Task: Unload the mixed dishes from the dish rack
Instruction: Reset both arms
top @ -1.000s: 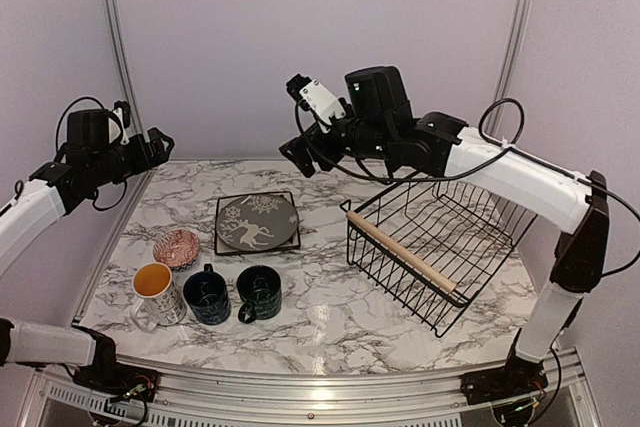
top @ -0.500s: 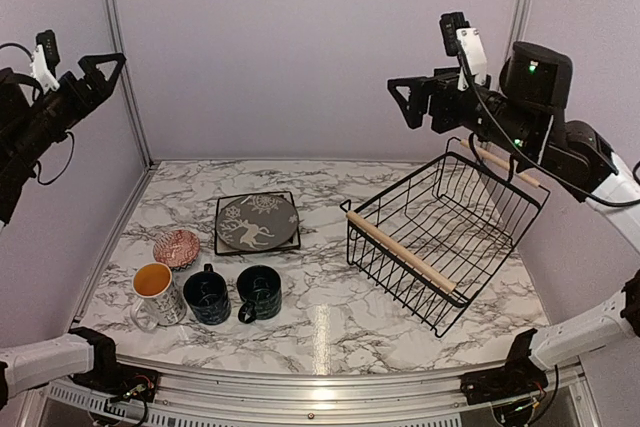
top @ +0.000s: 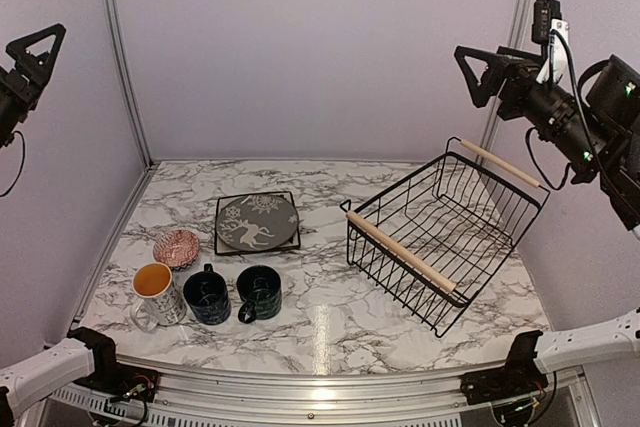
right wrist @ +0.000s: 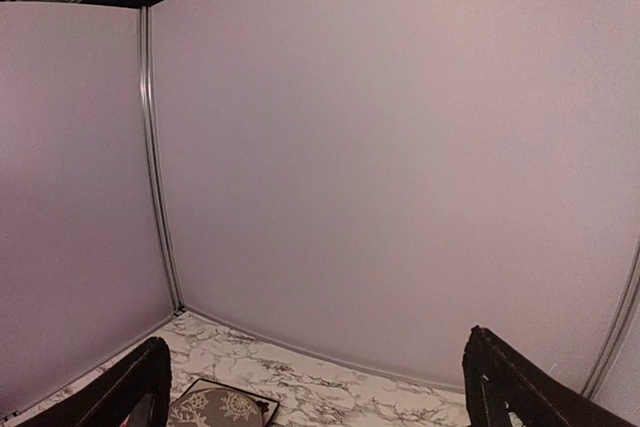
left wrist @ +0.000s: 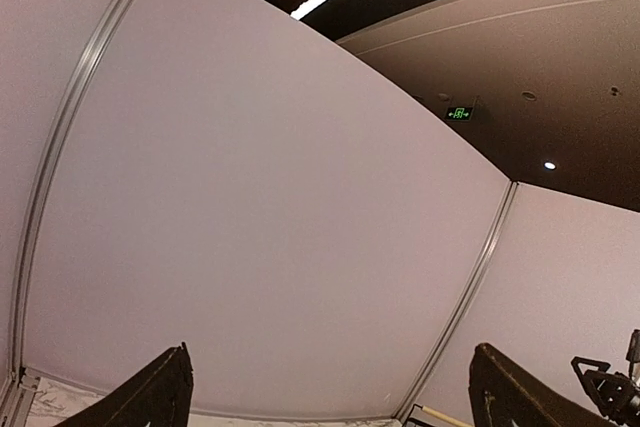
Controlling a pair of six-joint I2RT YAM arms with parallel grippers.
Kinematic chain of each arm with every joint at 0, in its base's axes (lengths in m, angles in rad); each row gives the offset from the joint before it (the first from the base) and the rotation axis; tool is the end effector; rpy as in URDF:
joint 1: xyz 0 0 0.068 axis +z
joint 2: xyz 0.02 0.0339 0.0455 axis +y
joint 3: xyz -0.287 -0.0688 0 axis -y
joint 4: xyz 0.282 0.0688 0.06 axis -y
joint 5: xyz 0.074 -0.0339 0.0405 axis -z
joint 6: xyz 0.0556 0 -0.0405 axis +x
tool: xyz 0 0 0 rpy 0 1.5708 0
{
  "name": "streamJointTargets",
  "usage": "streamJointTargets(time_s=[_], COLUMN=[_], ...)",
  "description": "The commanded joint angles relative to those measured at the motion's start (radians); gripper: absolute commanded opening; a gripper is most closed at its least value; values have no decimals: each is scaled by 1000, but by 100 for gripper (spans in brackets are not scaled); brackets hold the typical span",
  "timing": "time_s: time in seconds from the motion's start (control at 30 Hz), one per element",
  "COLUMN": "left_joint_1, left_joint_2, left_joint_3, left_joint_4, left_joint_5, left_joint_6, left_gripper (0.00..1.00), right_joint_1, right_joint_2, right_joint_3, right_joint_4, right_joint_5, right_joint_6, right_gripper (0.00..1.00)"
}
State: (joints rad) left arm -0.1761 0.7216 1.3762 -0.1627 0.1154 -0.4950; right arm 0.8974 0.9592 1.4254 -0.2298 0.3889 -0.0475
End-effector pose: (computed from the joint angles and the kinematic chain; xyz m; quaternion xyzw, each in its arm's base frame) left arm 0.1029 -0.0248 0.5834 -0.0326 0.5142 -0.3100 0.7990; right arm 0.1425 0.1448 0.5582 -0.1411 0.6097 0.2088 0.7515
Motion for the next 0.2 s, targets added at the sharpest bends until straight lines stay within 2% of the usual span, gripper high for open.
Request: streamJointTargets(time_s=[0.0,0.17], left_joint_1=[1,1], left_joint_2=[-7,-1], left_joint_3=[31,29], left_joint_4=[-32,-27], left_joint_5=[-16,-18], left_joint_6=[-7,-4], left_gripper=[99,99], right_joint_1=[0,0], right_joint_2=[-35,-53], right_joint_3=[-34,-41], right_joint_4=[40,33], right_joint_5=[38,49], right_joint_6=[-15,-14], right_gripper=[98,99])
